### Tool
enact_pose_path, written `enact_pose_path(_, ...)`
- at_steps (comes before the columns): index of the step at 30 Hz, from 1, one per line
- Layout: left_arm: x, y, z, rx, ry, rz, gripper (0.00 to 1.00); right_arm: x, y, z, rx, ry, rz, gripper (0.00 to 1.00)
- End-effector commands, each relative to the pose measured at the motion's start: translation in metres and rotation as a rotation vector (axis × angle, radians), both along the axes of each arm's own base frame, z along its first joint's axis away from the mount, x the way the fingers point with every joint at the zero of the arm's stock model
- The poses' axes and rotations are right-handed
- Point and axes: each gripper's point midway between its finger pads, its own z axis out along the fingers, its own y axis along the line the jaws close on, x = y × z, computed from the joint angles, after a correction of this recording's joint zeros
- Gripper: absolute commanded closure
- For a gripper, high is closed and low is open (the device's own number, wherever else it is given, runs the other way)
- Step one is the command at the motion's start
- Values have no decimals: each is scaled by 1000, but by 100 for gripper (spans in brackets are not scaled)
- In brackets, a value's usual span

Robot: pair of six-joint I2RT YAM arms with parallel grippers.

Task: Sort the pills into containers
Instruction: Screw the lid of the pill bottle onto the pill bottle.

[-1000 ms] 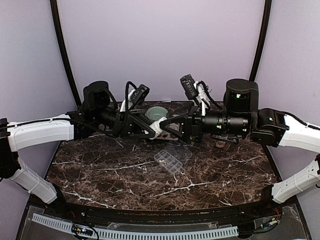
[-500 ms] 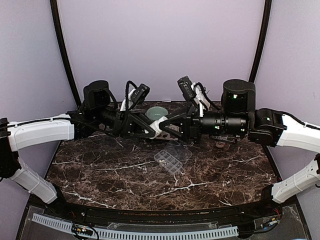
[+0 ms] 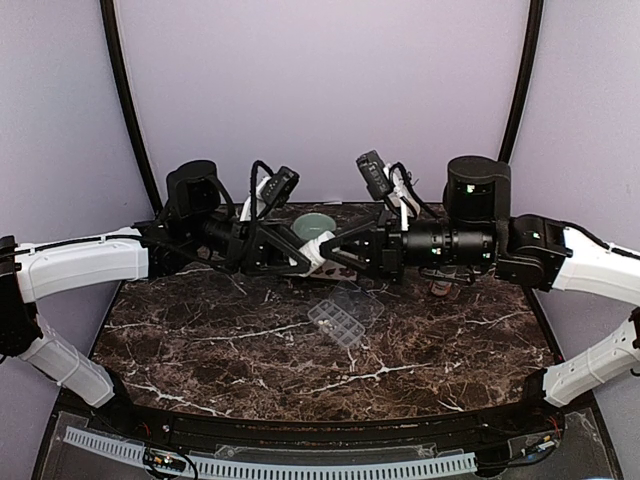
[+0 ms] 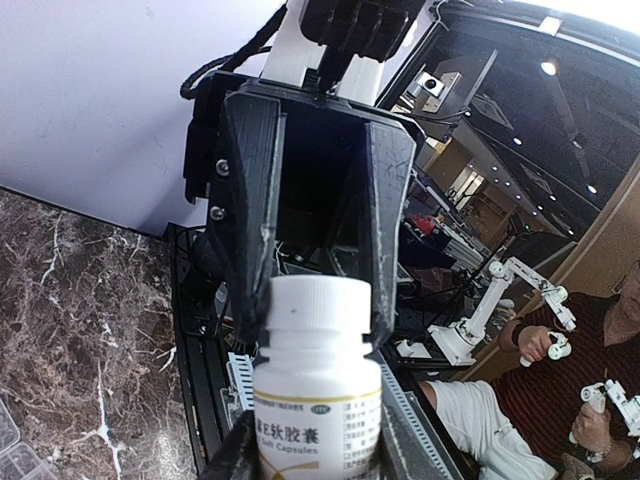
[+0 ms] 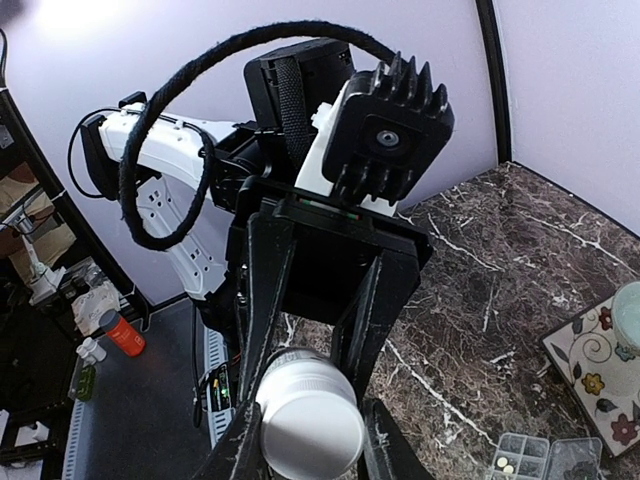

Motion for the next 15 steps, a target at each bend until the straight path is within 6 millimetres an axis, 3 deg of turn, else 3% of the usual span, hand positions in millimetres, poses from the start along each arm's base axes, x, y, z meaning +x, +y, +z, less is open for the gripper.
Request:
enact_pose_path(1,-4,3,16,-44,-50,-26,100,7,-2,25,94,12,4,88)
enact_pose_path(15,2,1,19,-22,-108,20,100,18,8,5,6,104,-12,94)
